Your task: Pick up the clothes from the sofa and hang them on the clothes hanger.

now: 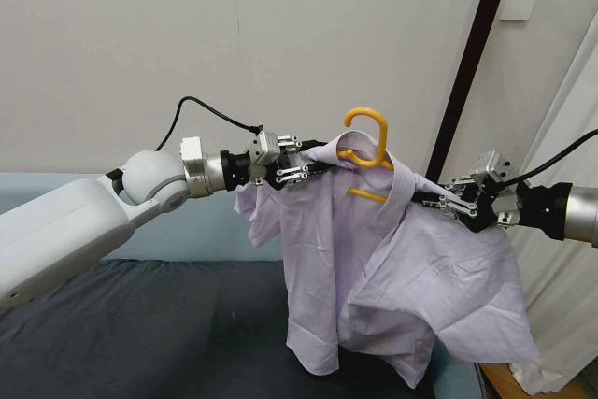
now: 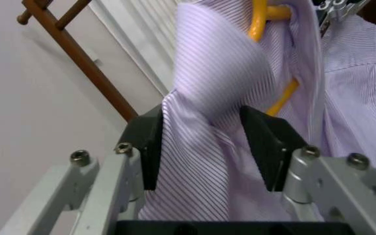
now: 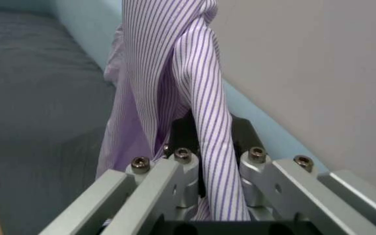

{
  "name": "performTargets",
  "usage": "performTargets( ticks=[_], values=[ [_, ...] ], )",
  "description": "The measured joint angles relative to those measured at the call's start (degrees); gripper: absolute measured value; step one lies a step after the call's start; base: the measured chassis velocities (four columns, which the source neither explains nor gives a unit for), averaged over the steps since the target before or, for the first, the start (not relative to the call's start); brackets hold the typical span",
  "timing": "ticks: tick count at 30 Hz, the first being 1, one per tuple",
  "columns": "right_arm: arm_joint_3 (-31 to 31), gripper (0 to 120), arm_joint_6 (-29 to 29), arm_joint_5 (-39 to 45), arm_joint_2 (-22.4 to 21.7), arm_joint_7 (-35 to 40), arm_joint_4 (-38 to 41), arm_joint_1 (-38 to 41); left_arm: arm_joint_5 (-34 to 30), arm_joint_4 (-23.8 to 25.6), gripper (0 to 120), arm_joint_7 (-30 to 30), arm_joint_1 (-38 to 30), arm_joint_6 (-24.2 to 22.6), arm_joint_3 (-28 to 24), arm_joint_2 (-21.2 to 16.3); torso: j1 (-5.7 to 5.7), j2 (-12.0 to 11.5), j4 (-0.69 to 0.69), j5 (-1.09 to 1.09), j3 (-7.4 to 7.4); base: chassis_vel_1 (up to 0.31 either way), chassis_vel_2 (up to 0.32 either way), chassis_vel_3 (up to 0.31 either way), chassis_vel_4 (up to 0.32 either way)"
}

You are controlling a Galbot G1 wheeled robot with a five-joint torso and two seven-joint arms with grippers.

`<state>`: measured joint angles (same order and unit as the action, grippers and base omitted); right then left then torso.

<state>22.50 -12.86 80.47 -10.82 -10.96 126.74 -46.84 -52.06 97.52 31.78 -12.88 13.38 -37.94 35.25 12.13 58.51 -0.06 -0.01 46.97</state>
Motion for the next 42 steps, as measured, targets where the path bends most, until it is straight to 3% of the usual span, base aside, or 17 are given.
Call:
performTargets(
  ticks=[7,11,16,18,21,22,23,25,31,38,42],
  values=[
    [1.8,5,-5.8,4.5,0.1,9.2,1.7,0.1,0.2,0.7,80,0.2,1.6,-0.1,1.8,-0.1,0.00,0.0,-0.01,0.00,0.00,0.000,0.000,0.000,0.000],
    [3.8,5,-9.5,8.5,0.8,15.0,3.2,0.2,0.4,3.3,95,-1.9,7.0,-0.4,6.3,-0.5,0.00,0.0,-0.01,0.00,0.00,0.000,0.000,0.000,0.000],
    [6.2,5,-12.7,13.2,1.9,22.0,5.1,0.3,1.7,6.9,100,-6.6,14.1,-1.8,11.1,-1.0,0.00,0.0,0.00,-0.01,0.00,0.000,0.000,0.000,0.000],
    [7.2,5,-14.0,15.3,2.5,25.1,6.3,0.3,1.4,10.1,100,-11.6,18.5,-4.0,13.6,-1.0,0.00,0.0,0.00,-0.01,0.00,0.000,0.000,0.000,0.000],
    [9.1,4,-17.1,20.6,2.6,30.7,8.2,0.6,0.2,16.3,100,-26.5,26.8,-8.5,17.2,0.5,0.00,0.0,0.01,-0.01,-0.01,0.000,0.000,0.000,0.000],
    [9.1,4,-17.1,20.6,2.6,30.7,8.2,0.6,0.2,16.3,100,-26.5,26.8,-8.5,17.2,0.5,0.00,0.0,0.01,-0.01,-0.01,0.000,0.000,0.000,0.000],
    [10.2,4,-18.6,23.3,2.6,33.1,8.7,0.6,0.1,17.7,100,-30.4,28.6,-9.1,17.6,1.7,0.00,0.0,0.01,-0.01,-0.01,0.000,0.000,0.000,0.000],
    [11.5,4,-19.9,26.7,2.6,36.3,9.4,0.4,0.1,19.5,100,-35.4,30.6,-9.4,17.6,3.9,0.00,0.0,-0.02,-0.01,-0.01,0.000,0.000,0.000,0.000],
    [13.4,4,-20.0,33.5,2.0,42.4,10.7,-0.2,1.0,20.5,100,-39.2,30.7,-8.3,14.8,7.5,0.00,0.0,0.00,0.01,0.00,0.000,0.000,0.000,0.000],
    [16.3,4,-20.8,39.6,-0.5,47.6,9.3,-1.2,2.0,15.3,100,-43.8,23.6,-9.5,9.1,15.1,0.00,0.0,-0.01,0.01,0.00,0.000,0.000,0.000,0.000],
    [16.3,4,-20.8,39.6,-1.0,47.7,9.1,-1.2,2.4,13.2,100,-44.3,21.8,-9.9,7.3,17.3,0.00,0.0,-0.02,0.02,0.00,0.000,0.000,0.000,0.000]
  ],
)
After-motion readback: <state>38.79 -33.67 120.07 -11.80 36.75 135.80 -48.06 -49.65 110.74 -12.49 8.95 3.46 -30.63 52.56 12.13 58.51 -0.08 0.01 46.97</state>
